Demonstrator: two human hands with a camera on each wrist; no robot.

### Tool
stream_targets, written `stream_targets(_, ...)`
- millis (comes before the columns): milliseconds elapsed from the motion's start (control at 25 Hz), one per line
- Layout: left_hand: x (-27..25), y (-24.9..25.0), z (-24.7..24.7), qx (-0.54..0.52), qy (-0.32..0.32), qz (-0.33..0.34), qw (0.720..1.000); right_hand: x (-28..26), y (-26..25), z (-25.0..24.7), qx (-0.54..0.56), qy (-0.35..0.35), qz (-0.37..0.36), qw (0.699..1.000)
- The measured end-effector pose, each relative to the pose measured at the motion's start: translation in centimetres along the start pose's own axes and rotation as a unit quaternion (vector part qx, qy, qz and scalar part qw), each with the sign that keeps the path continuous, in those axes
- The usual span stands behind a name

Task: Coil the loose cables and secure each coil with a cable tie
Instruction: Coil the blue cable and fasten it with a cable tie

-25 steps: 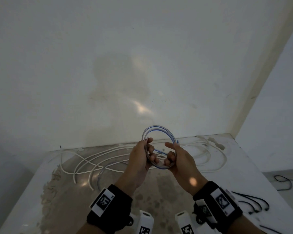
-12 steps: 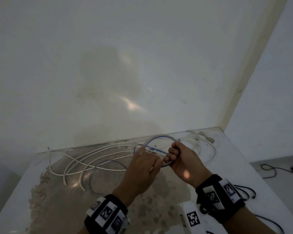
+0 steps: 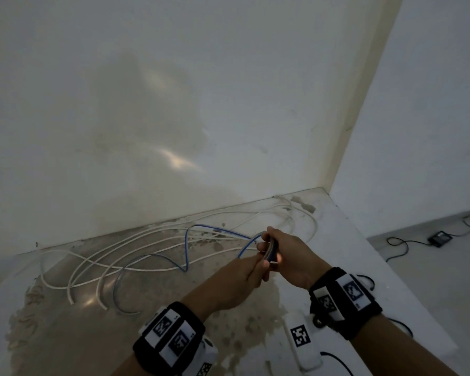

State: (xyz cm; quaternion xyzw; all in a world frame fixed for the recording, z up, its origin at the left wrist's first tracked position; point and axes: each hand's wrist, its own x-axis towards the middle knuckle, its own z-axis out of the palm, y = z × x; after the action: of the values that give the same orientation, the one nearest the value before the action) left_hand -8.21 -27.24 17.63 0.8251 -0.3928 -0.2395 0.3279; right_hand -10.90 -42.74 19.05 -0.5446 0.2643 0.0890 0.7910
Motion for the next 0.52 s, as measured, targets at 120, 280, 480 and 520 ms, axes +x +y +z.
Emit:
stream_targets(120,1.1,-0.5,1.3,-0.114,0.001,-0.020,0.993,0.2,0.8,-2.9,-0.062,-0.038,0.007,0.997)
stream_targets(280,1.9,-1.9,2.9,-0.258,0.084,-0.047,0.961,0.0,4.1,-11.1,-0.208,0.034,-0.022,0.977)
stream_targets(480,2.5,-2.0,4.6,-0.302,0.144,-0.072,0.940,-4.8,13.7,-24.3,-0.479,0.320,-0.034,0.817)
stream_targets(520,2.8,-1.9,5.0,-0.310,0.145,-0.077,0.937,-5.4,15.3,-25.9,-0.487,0.331,-0.023,0.808)
